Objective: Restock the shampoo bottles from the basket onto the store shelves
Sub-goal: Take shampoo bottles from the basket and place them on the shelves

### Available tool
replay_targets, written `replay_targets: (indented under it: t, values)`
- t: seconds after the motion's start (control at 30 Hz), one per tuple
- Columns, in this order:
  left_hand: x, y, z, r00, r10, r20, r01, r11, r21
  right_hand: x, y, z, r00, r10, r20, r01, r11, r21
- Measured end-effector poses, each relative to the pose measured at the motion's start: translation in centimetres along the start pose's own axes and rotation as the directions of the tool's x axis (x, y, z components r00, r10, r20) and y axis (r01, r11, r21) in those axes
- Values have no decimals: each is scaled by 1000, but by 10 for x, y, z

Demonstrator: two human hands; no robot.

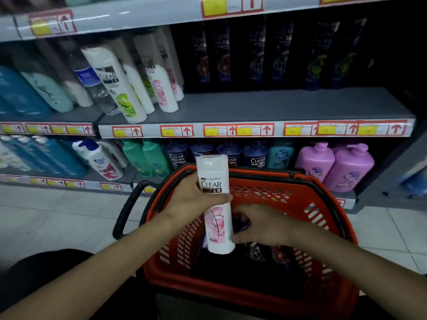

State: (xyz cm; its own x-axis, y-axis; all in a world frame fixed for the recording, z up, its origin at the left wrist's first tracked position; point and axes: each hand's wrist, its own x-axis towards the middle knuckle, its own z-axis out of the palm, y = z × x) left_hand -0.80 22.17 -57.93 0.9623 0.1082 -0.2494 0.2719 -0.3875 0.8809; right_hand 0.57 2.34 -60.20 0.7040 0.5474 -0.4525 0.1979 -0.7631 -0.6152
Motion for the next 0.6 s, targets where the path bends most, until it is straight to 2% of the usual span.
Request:
replay_targets:
  t: [0.1, 0.17, 0.23, 0.37, 0.5, 0.6]
  values:
    - [-8, 6, 1, 993, -57, -102, 27, 961, -274, 5, -10, 2, 999, -27, -36, 36, 956, 290]
    - [-6, 11, 8, 988, -88, -131, 29, 919, -393, 6, -16, 2, 995, -42, -87, 77, 897, 435]
    - [-2, 16, 11, 982, -101, -159, 19, 893, -449, 8, -20, 0, 977, -22, -211, 106, 911, 398]
    - [7, 15, 14, 971, -131, -199, 20, 876, -481, 16, -28, -1, 906, -1, -423, 79, 983, 166]
    - [14, 11, 16, 958, -171, -232, 41, 878, -478, 17, -38, 0, 895, 16, -446, 68, 983, 172]
    - [16, 13, 16, 964, -128, -233, 6, 886, -464, 15, -37, -8, 911, 37, -410, 90, 954, 286]
